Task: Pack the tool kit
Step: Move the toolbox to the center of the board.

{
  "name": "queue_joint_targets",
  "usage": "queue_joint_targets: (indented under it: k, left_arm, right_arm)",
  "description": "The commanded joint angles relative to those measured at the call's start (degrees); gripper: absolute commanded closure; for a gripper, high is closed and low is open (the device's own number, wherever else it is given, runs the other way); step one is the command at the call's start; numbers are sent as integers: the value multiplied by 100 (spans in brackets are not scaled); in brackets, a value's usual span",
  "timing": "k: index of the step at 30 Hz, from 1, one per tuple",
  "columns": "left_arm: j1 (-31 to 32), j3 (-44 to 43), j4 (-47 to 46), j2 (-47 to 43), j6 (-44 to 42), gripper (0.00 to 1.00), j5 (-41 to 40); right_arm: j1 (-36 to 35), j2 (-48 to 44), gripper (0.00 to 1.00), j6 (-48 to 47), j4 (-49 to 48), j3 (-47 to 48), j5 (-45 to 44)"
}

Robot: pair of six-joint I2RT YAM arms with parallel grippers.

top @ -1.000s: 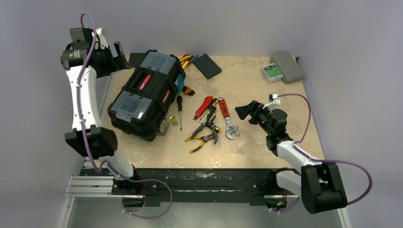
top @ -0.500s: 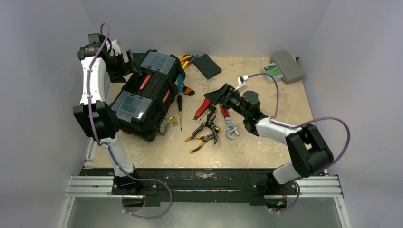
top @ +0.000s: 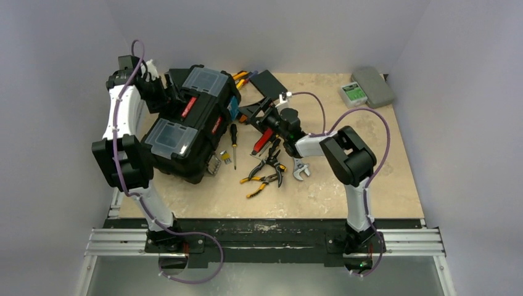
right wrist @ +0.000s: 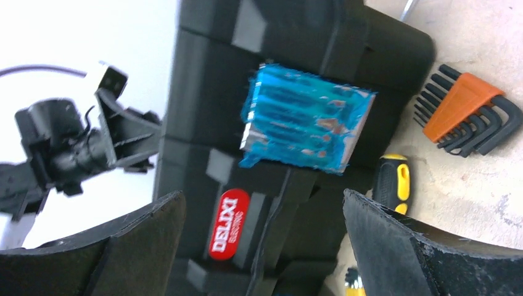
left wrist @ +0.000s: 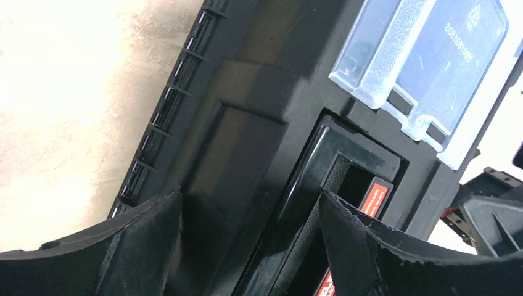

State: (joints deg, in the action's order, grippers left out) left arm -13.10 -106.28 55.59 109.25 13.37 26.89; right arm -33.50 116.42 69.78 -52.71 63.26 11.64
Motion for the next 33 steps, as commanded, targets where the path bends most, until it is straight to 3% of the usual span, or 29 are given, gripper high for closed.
queue_joint_targets:
  k: [1,11,16,21,23,26,28,33]
  left_arm:
    - [292,767,-192,-558,466,23,253]
    - [883,2179,-922,-1335,937,29,184]
    - [1179,3373,-1919,-1996,2053,32,58]
    - [1653,4295,-3018,-2531,3020,32,-325]
    - [1824,4309,-3105,-2582,3119,32,-493]
    - [1985,4205,-3238,-2495,3152,32,-450]
    - [2155,3912,-3177,-2323,2997,32,-458]
    - [2510,3266,-2848,-1794,2776,32,-371]
  right_arm:
    - [-9,467,1,800,-554,338,-321]
    - [94,-235,1,352,-401,-458,-206]
    - [338,-1102,1,11,-15,-1168,-312]
    - [766,-2194,1,-604,1320,-1643,-125]
    - [833,-2650,1,-1053,2411,-1717,-275]
    - [687,-3228,1,-2054,4456,-1415,-1063]
    - [381,-3405,1,-2431,5636,-1120,-2037]
    - [162,-3784,1,-2574,6357,-1500,-2533]
